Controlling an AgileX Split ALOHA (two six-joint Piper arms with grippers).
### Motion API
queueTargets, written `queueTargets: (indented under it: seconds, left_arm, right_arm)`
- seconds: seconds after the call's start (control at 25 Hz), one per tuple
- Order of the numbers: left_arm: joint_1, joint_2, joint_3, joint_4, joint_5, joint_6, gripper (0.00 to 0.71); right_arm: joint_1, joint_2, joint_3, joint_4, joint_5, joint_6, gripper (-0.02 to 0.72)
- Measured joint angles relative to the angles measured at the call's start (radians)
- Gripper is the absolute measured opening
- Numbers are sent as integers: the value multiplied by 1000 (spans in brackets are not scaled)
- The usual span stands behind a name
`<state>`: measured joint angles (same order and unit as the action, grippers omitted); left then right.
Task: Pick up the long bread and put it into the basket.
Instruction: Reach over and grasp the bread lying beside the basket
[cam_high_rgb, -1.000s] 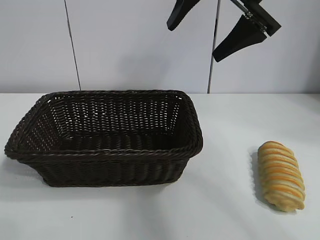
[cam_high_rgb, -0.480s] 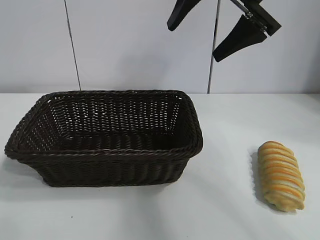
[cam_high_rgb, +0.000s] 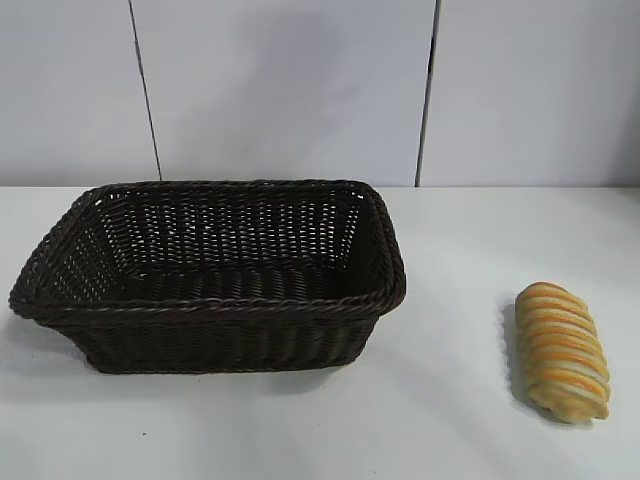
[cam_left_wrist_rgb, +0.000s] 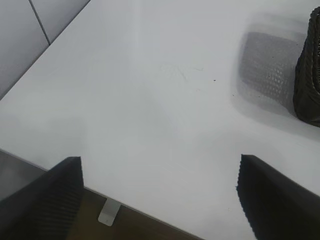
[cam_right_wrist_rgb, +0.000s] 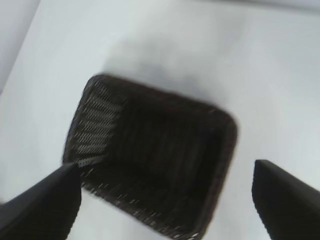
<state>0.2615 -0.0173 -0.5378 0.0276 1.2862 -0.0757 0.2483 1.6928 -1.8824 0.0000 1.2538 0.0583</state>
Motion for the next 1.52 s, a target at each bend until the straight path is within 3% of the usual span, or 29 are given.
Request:
queueTargets:
  seconds: [0.48,0.72,0.92,1.32,1.52]
  left_arm:
    - [0,0,0,0,0,-1,605]
    - [0,0,0,0,0,-1,605]
    - [0,0,0,0,0,-1,605]
    - [0,0,0,0,0,-1,605]
    - [0,0,0,0,0,-1,605]
  right_arm:
    - [0,0,417,-27,-25,32,638]
    - [0,5,566,-53,-156,84,638]
    - [0,61,605,-65,-226,119,638]
    - [0,221,606,-88,-257,134,638]
    - [0,244,606,-179,-236,184,638]
